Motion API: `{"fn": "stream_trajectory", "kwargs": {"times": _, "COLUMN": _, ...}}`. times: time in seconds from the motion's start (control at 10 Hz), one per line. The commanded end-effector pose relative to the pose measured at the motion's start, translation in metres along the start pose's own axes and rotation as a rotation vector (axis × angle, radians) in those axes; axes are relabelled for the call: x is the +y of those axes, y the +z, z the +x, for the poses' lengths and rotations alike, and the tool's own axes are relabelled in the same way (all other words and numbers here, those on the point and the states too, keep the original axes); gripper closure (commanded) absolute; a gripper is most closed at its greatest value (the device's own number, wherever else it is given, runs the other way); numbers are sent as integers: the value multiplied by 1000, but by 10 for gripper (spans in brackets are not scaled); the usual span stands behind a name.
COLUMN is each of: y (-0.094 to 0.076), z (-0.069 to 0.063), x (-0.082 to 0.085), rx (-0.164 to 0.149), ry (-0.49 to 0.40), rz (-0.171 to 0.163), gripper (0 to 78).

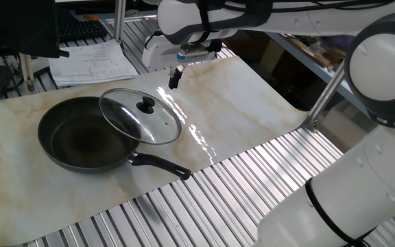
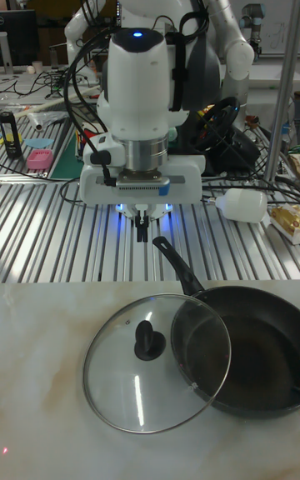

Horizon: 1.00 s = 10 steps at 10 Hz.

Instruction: Cover the pot with the lid

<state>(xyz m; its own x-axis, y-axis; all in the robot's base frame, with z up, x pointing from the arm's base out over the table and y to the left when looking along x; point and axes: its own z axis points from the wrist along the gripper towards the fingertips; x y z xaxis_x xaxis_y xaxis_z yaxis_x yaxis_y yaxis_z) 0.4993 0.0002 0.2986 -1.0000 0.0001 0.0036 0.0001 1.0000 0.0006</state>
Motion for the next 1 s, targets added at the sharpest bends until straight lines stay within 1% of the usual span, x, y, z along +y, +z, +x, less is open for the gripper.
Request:
{"fn": "stream_trajectory", "kwargs": {"times": 0.1, "y": 0, "z": 0, "x": 0, "rx": -40, "ry": -145, "rz": -3, "gripper": 776}}
{"fn": "stream_trajectory", "kwargs": {"times": 0.2, "y": 0, "z": 0, "x": 0, "rx": -38, "ry": -150, "rz": 17, "gripper": 776}}
{"fn": "stream_trajectory", "kwargs": {"times": 0.3, "y": 0, "z": 0, "x": 0, "rx": -37, "ry": -153, "rz": 30, "gripper": 776}}
{"fn": "stream_trajectory", "kwargs": {"times": 0.7, "y": 0, "z": 0, "x": 0, "rx": -36, "ry": -153, "rz": 31, "gripper": 776}}
{"fn": "stream_trajectory", "kwargs": {"times": 1.0, "y": 5, "z": 0, "x": 0, "rx": -37, "ry": -150, "rz": 31, "gripper": 776}}
